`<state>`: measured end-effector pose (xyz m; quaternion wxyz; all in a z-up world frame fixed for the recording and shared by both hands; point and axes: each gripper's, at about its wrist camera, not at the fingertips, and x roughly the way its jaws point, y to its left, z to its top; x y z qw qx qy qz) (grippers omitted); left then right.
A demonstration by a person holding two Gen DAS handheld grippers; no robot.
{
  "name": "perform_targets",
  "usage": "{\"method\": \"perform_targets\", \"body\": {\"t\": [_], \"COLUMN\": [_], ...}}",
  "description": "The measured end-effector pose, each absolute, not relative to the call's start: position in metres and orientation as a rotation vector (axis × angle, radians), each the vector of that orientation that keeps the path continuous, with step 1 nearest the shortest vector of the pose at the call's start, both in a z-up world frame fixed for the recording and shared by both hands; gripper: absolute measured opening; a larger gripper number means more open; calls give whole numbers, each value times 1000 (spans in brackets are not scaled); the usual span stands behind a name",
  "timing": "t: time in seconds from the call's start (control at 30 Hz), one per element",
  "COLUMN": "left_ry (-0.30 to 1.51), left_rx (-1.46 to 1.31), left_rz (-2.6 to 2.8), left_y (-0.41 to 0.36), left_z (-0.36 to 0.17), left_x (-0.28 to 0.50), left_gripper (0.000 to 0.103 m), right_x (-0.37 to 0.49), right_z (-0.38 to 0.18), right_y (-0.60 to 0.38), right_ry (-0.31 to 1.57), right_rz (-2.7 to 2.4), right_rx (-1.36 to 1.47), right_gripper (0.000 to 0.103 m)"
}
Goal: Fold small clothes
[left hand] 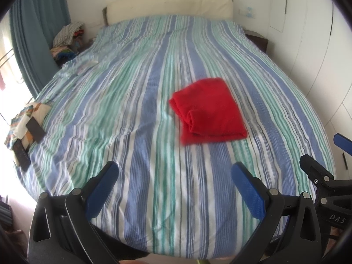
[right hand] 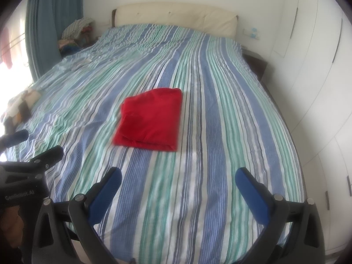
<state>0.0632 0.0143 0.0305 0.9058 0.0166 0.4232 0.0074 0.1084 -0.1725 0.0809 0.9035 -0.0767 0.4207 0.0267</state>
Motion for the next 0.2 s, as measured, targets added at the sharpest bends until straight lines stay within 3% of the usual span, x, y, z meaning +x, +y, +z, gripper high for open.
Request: {"method": "perform_targets", "body": {"t": [0.2], "left_ry": [862], "left_rx": [47], "left_rz": [-8], "left_y": [12], "left_z": [33], "left_x": [61], "left_gripper": [103], "right_x": [107], "right_z": [82], "right_y": [-172], "right_ry": [865], "right_rz": [60], "right_rx": [-161], "right_gripper": [102]}}
